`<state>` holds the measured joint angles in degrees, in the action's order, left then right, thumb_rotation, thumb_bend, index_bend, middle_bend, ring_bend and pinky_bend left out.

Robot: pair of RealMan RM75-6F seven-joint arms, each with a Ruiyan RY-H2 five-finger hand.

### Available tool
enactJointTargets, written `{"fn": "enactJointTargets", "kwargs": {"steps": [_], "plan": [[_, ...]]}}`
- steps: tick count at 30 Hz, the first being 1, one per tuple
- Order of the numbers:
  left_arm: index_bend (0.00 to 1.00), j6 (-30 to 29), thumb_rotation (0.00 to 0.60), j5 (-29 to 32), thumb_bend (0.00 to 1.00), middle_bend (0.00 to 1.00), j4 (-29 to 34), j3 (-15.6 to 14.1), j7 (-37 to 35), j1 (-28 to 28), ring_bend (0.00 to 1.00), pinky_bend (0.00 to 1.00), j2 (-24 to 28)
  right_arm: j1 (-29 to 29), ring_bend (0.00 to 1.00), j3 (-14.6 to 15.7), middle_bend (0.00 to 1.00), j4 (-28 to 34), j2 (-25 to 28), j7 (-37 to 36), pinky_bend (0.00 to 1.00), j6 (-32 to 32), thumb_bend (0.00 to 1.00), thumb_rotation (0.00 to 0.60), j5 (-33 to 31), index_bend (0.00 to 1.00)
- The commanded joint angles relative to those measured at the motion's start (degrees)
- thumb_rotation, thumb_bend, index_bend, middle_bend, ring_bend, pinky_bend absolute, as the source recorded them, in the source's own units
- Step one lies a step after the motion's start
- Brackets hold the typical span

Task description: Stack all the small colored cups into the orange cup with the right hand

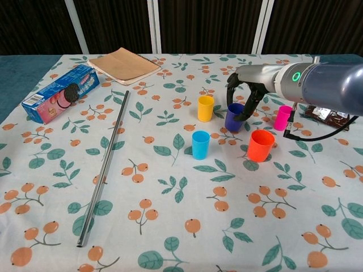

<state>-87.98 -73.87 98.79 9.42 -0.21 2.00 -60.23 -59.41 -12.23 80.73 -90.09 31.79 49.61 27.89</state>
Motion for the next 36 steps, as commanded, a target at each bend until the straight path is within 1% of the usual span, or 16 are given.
{"fn": "enactJointTargets", "kwargs": {"steps": [1,4,10,15,19,22,26,31,36], "plan": [[0.16,0.0,0.6,0.0,0.41,0.04,0.0,0.0,0.0,0.0,0.01,0.11,0.0,0.1,0.06,-0.7,0.0,3.7,3.0,0.3,0.11,0.9,0.39,0.6,0.4,0.48],[0.16,0.1,0.6,0.1,0.41,0.04,0.1,0.0,0.0,0.0,0.01,0.11,0.0,0.4,0.06,-1.0,0.0,7.2,5.7,0.5,0.12,1.7,0.39,0.6,0.8,0.48],[0.16,0.0,0.6,0.0,0.41,0.04,0.3,-0.2,0.2,-0.1,0.01,0.11,0.0,1.7,0.06,0.1,0.0,17.8,13.5,2.3,0.12,4.2,0.39,0.6,2.5,0.48],[0.16,-0.1,0.6,0.2,0.41,0.03,0.5,-0.1,0.2,-0.1,0.01,0.11,0.0,3.7,0.06,1.8,0.0,26.3,19.6,2.4,0.12,5.7,0.39,0.6,5.1,0.48],[0.16,-0.1,0.6,0.0,0.41,0.03,0.6,-0.2,0.4,-0.1,0.01,0.11,-0.1,5.5,0.06,3.4,0.0,30.5,22.1,1.6,0.12,6.7,0.39,0.6,8.4,0.48],[0.16,-0.1,0.6,0.0,0.41,0.03,0.6,-0.3,0.6,-0.1,0.01,0.11,-0.1,6.8,0.06,4.6,0.0,32.5,23.1,0.9,0.12,7.4,0.39,0.6,11.1,0.48],[0.16,-0.2,0.6,-0.1,0.41,0.03,0.6,-0.3,0.8,-0.1,0.01,0.11,-0.2,7.9,0.06,5.7,0.0,33.0,22.9,0.0,0.12,7.6,0.39,0.6,13.4,0.48],[0.16,-0.3,0.6,-0.1,0.41,0.03,0.6,-0.2,0.8,-0.1,0.01,0.11,-0.2,8.4,0.06,6.2,0.0,31.8,21.3,-1.2,0.12,7.3,0.39,0.6,15.5,0.48],[0.16,-0.2,0.6,0.0,0.41,0.03,0.5,-0.1,0.7,-0.1,0.01,0.11,-0.2,8.2,0.06,6.5,0.0,29.8,19.5,-1.6,0.12,6.7,0.39,0.6,15.7,0.49]]}}
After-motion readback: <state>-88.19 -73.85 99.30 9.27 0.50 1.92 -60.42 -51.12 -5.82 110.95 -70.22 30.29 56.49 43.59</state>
